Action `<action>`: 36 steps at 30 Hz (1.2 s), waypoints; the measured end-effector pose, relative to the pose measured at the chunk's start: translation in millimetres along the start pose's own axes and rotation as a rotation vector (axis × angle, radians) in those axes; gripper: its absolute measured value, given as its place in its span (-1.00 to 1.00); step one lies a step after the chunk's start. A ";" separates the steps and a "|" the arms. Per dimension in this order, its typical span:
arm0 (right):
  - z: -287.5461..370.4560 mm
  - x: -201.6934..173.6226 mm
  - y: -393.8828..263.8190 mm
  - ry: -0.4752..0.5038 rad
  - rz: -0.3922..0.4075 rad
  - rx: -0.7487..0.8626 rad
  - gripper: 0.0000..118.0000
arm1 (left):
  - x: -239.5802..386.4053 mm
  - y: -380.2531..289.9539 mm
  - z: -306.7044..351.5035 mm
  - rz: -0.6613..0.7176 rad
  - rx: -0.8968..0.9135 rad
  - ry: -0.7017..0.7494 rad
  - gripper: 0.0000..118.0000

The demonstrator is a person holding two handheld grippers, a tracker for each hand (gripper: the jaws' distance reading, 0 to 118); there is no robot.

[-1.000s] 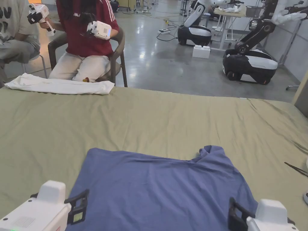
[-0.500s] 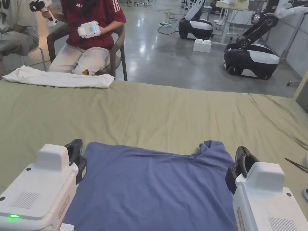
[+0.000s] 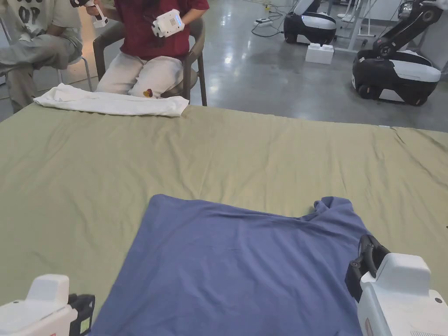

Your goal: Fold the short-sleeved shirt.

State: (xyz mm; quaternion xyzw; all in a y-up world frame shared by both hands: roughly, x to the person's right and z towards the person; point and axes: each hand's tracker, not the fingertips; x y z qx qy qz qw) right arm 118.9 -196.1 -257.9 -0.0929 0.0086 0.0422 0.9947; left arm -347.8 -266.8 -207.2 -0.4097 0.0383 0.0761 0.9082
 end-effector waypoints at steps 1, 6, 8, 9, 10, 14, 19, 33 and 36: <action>-1.0 0.8 -2.3 0.002 0.002 -0.016 -1.00 | 4.5 -2.5 0.4 0.010 -0.038 0.004 0.20; -3.6 7.2 -14.3 -0.007 -0.004 -0.075 -1.00 | 4.4 -15.1 -23.8 0.096 -0.181 0.050 -0.12; -2.2 11.6 -19.5 -0.010 -0.012 -0.096 -1.00 | 7.3 -20.2 -36.4 0.099 -0.230 0.079 -0.29; -1.4 13.8 -22.1 -0.013 -0.013 -0.108 -1.00 | 12.5 -21.7 -37.0 0.089 -0.265 0.092 -0.47; -0.6 16.2 -24.9 -0.018 -0.010 -0.120 -1.00 | 17.2 -24.5 -41.0 0.076 -0.270 0.081 -0.64; 6.2 29.4 -34.2 -0.035 -0.015 -0.169 -0.91 | 40.3 -21.9 -31.2 -0.006 -0.243 0.108 -0.95; 17.2 59.4 -45.6 -0.068 -0.012 -0.289 0.22 | 52.9 -17.4 -29.2 -0.076 -0.268 0.094 -0.96; 46.8 125.6 -138.6 -0.015 -0.076 -0.858 -0.17 | 37.1 -21.3 -19.5 -0.095 -0.235 0.072 -0.96; 38.6 120.6 -152.3 -0.016 -0.083 -0.874 -0.42 | 36.3 -21.5 -20.6 -0.097 -0.237 0.073 -0.96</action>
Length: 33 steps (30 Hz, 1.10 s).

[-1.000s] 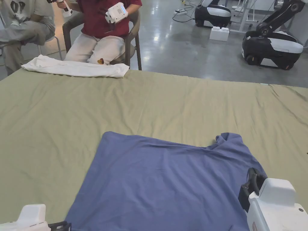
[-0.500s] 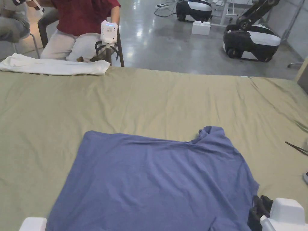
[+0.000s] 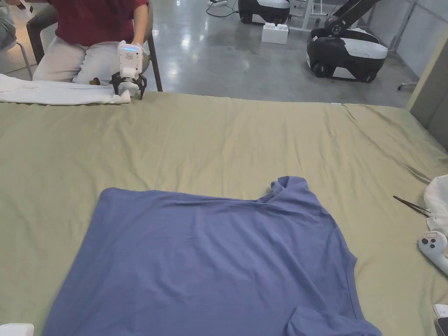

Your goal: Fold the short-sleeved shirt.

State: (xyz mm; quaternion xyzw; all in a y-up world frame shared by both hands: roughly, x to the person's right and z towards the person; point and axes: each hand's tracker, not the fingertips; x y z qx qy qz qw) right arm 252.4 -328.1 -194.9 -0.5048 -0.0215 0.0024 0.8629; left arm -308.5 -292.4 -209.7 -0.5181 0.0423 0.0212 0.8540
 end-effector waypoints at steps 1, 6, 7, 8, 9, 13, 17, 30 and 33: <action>-5.1 -1.9 0.3 0.003 0.005 -0.020 -0.72 | 1.1 -0.4 -2.5 0.002 -0.001 0.000 -0.96; -8.2 -4.0 4.6 0.067 0.023 -0.028 -0.87 | -0.4 -3.6 -4.8 0.011 0.007 -0.005 -0.96; -6.2 -3.5 5.7 0.036 0.014 -0.026 -0.88 | -0.9 -4.3 -4.9 0.012 0.010 -0.006 -0.96; -4.3 -5.4 6.9 0.033 0.032 -0.039 -0.88 | -1.1 -4.5 -4.8 0.010 0.012 -0.007 -0.96; -1.8 -7.3 8.7 0.027 0.062 -0.038 -0.88 | -0.8 -4.7 -5.8 0.007 0.014 -0.007 -0.96; 17.1 -16.9 17.3 -0.014 0.111 -0.029 -0.88 | -1.7 -3.7 -0.3 -0.013 0.029 -0.010 -0.96; 36.1 -18.9 30.4 -0.025 0.097 0.021 -0.88 | -6.5 0.0 8.6 0.005 0.078 -0.022 -0.96; 32.4 -12.1 142.9 0.017 0.016 0.152 -0.88 | -9.4 111.5 1.5 0.009 0.251 -0.048 -0.96; 6.9 -10.4 171.5 0.038 0.002 0.137 -0.88 | -6.7 142.1 -16.6 0.018 0.255 -0.046 -0.96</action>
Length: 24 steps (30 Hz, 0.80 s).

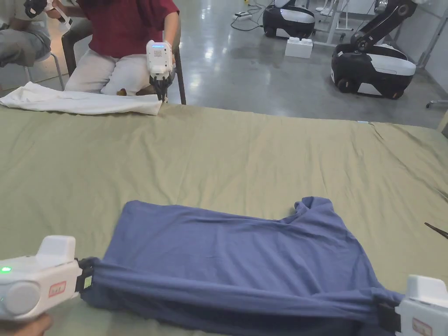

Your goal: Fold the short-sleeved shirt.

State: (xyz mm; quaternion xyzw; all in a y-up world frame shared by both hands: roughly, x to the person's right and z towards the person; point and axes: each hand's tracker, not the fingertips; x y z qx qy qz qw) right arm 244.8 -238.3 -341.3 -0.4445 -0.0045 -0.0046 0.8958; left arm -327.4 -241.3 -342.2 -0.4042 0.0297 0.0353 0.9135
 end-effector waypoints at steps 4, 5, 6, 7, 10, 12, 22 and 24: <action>-44.2 2.6 20.3 0.009 -0.010 -0.038 -0.86 | 5.3 20.7 -36.4 -0.003 -0.045 -0.001 -0.96; -53.7 3.6 22.8 0.011 -0.016 -0.043 -0.85 | 6.2 23.1 -45.1 -0.005 -0.063 -0.004 -0.96; -62.0 3.7 23.8 0.004 -0.013 -0.053 -0.83 | 7.5 25.2 -54.5 -0.009 -0.082 -0.004 -0.96; -73.0 5.5 24.6 0.008 -0.009 -0.066 -0.81 | 9.5 25.2 -61.0 -0.009 -0.090 -0.002 -0.96; -91.6 6.9 23.9 0.012 -0.014 -0.090 -0.47 | 13.8 23.1 -77.7 -0.012 -0.119 0.004 -0.83; -99.5 4.5 21.4 0.006 -0.013 -0.102 -0.22 | 17.0 20.3 -81.8 -0.021 -0.130 0.010 -0.49; -45.0 -18.7 21.5 -0.017 0.003 0.213 0.09 | 39.9 22.5 -28.7 -0.030 0.113 -0.002 -0.15; -23.8 -32.0 22.7 -0.020 0.013 0.323 0.08 | 45.7 23.4 -9.0 -0.044 0.203 -0.004 -0.17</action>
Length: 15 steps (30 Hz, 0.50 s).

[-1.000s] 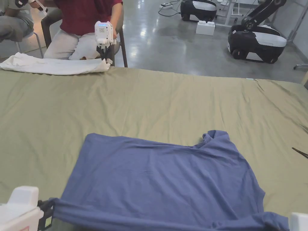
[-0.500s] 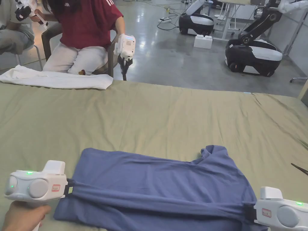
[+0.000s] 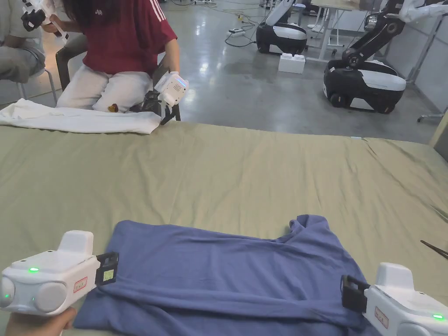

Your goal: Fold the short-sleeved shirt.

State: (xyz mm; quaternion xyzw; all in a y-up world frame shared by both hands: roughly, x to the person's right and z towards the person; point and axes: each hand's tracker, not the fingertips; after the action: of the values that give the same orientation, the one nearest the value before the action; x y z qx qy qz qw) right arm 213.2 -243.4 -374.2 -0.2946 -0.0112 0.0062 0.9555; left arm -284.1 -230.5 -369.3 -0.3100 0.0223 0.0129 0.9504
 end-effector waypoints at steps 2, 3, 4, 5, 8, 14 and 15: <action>18.1 -11.3 3.8 0.001 0.013 0.095 -0.12 | 10.9 0.6 22.2 0.008 0.093 -0.014 -0.37; 25.3 -18.2 5.9 0.000 0.022 0.134 -0.36 | 16.5 -0.4 32.3 0.006 0.138 -0.014 -0.55; 34.1 -24.4 5.4 -0.005 0.029 0.172 -0.71 | 22.6 -1.9 43.1 -0.003 0.174 -0.004 -0.73; 41.5 -29.4 4.1 -0.010 0.027 0.209 -0.95 | 27.9 -4.5 52.5 -0.009 0.213 0.008 -0.92; 60.0 -44.2 -2.2 -0.010 0.027 0.294 -1.00 | 22.9 -14.7 63.7 -0.013 0.276 0.022 -1.00; 83.0 -63.1 -14.2 0.016 0.009 0.309 -1.00 | 13.4 -35.5 80.7 -0.003 0.291 0.044 -1.00; 84.8 -66.2 -13.8 0.014 0.012 0.307 -1.00 | 10.6 -37.9 82.1 -0.001 0.280 0.052 -1.00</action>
State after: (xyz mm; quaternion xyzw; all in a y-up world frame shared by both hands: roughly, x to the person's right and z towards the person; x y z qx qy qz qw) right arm 145.0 -208.3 -297.5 -0.1450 -0.0017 0.0116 0.9894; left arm -269.3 -212.5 -281.3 -0.1744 0.0485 0.0012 0.9835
